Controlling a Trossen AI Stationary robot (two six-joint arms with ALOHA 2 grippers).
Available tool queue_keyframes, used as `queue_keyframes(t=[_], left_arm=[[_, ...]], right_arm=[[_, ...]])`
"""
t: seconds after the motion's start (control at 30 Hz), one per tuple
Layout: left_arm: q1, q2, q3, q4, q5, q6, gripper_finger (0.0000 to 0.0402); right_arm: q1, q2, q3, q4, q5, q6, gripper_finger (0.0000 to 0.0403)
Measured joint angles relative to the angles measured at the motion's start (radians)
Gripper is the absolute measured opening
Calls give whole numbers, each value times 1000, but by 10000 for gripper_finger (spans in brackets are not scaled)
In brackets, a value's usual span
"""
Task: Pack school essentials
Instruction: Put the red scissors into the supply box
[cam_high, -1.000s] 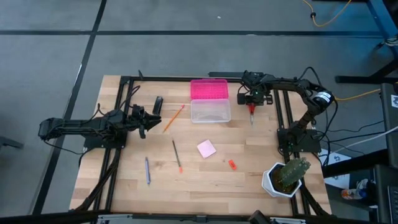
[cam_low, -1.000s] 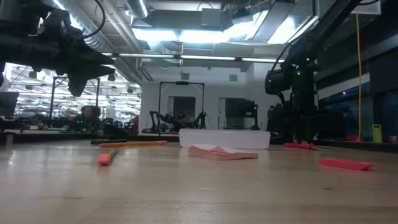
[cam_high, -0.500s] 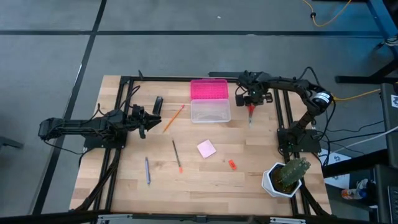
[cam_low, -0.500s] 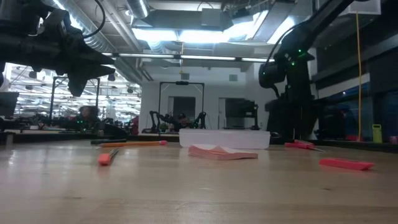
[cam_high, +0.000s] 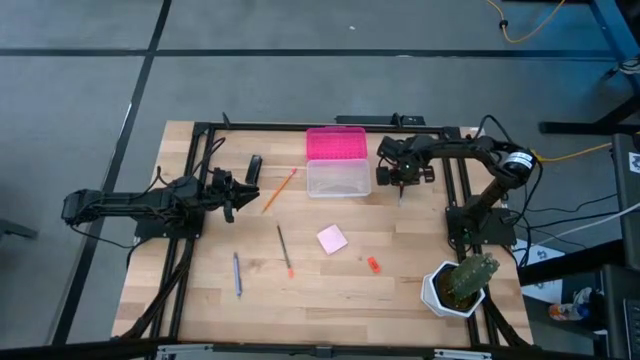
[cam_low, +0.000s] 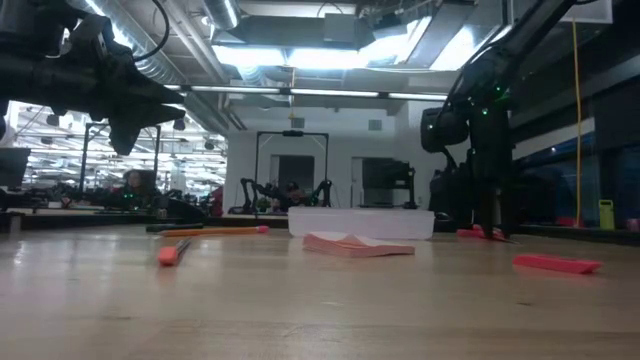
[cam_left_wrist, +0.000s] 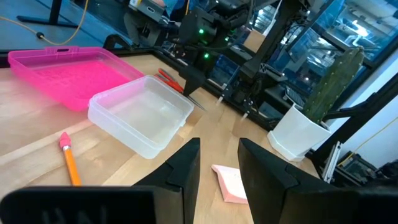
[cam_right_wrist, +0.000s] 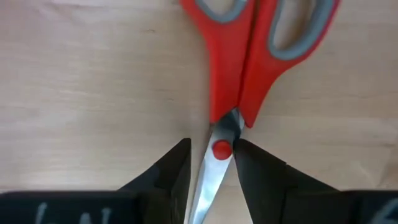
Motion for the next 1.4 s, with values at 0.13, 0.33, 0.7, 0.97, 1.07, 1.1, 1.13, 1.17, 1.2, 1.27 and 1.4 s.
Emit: queue_keyframes(t=[0.13, 0.33, 0.7, 0.97, 1.07, 1.1, 1.13, 1.17, 1.2, 1.27, 1.4], left_arm=[[0, 0, 0, 0, 0, 0, 103], [0, 0, 0, 0, 0, 0, 103], [0, 0, 0, 0, 0, 0, 103], [0, 0, 0, 0, 0, 0, 103], [0, 0, 0, 0, 0, 0, 103], [0, 0, 0, 0, 0, 0, 103], [0, 0, 0, 0, 0, 0, 103], [0, 0, 0, 0, 0, 0, 103], [0, 0, 0, 0, 0, 0, 103], [0, 0, 0, 0, 0, -1, 103], [0, 0, 0, 0, 0, -2, 103]], right_arm=[[9, 0, -16, 20, 9, -2, 129], [9, 0, -23, 40, 28, -6, 129], [8, 1, -23, 48, 31, 0, 83], [24, 3, -15, 40, 48, -28, 52], [23, 9, 20, 5, 47, -55, 52], [23, 12, 33, -10, 48, -65, 52], [23, 13, 45, -25, 61, -80, 52], [21, 13, 58, -38, 71, -86, 53], [20, 13, 71, -43, 72, -90, 53], [20, 12, 92, -48, 72, -107, 51], [22, 12, 133, -63, 49, -112, 43]])
